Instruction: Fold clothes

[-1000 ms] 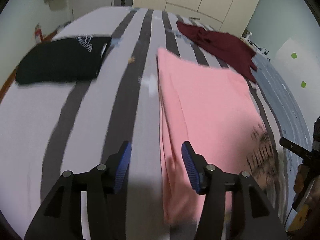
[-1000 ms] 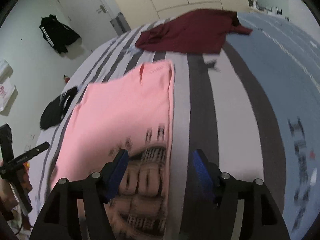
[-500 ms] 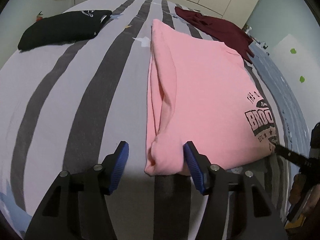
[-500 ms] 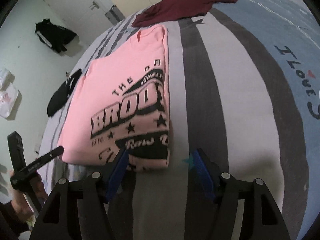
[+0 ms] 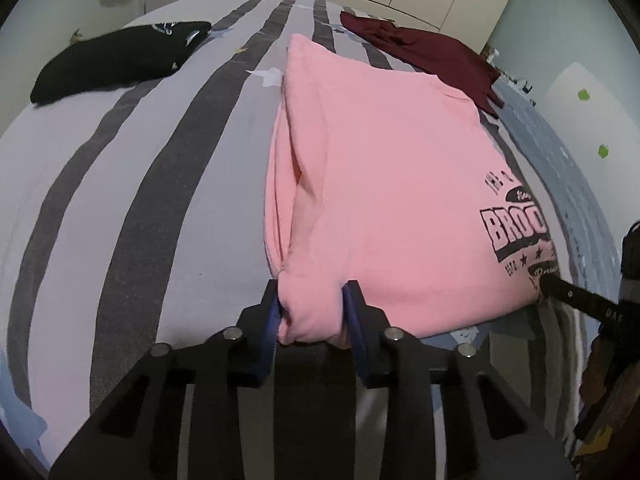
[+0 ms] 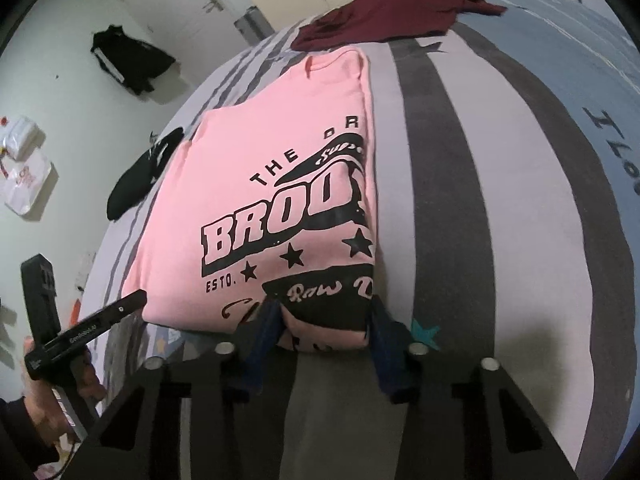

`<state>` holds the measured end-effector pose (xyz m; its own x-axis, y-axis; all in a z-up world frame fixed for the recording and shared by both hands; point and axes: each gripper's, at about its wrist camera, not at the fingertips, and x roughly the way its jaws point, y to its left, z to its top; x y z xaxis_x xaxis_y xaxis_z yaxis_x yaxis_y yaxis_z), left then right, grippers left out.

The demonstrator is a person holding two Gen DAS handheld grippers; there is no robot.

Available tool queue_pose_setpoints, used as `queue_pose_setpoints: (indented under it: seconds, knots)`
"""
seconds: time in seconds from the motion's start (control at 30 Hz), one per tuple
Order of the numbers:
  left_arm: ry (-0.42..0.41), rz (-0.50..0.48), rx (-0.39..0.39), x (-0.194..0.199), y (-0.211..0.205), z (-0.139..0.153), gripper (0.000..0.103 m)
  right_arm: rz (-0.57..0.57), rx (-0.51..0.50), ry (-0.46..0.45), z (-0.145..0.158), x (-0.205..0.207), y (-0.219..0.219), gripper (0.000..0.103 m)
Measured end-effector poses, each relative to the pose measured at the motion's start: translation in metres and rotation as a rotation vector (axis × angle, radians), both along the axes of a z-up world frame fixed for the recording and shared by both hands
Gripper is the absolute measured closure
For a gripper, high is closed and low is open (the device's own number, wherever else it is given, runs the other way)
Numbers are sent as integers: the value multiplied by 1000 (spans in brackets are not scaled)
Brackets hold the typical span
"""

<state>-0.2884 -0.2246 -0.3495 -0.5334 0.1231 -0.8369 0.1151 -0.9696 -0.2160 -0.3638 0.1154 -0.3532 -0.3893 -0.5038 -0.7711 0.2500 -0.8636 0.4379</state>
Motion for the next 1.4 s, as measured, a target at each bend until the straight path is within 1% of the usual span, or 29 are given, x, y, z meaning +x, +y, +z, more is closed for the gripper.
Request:
queue_pose_setpoints:
  seconds: [0.07,0.1,0.27,0.33,0.4,0.47,0.57,0.63,0.7,0.83,0.97,1.1,1.23,1.4]
  knots:
    - [2,2,1,0,0,2,82,15,-7,4,2,0,1,88]
    - [5,2,6,1,-1,4,85,22,-10,7,3,0,1,90]
    - [36,-10,-4,11,-1,23,87,39,-26,22,15,7,5,93]
    - [42,-15,-1,18,-1,32,87,42,-34,24,22,12,6,93]
    - [39,-26,-16,28,2,39,87,57,-32,20,29,23,6,94]
    - [20,-30,-37,42,5,43,87,69,-28,-5,31,38,7,94]
    - [-38,-30,-51,66,10,40,87,77,-22,-55,28,60,5,94]
    - [-68,-19,-49,77,12,37,87,76,-17,-97,23,74,6,94]
    - [-92,-4,-42,83,13,36,87,72,-9,-117,23,82,7,94]
    - [-139,28,-25,72,10,38,87,70,-2,-117,30,77,6,94]
    - [-174,22,-30,65,8,40,87,94,6,-104,38,65,2,94]
    - [-190,14,-49,61,11,44,87,100,2,-90,47,58,-1,94]
    - [-206,20,-51,55,11,47,87,99,-2,-81,53,52,-3,94]
    - [-204,20,-60,48,9,54,87,94,-6,-62,62,42,-5,94]
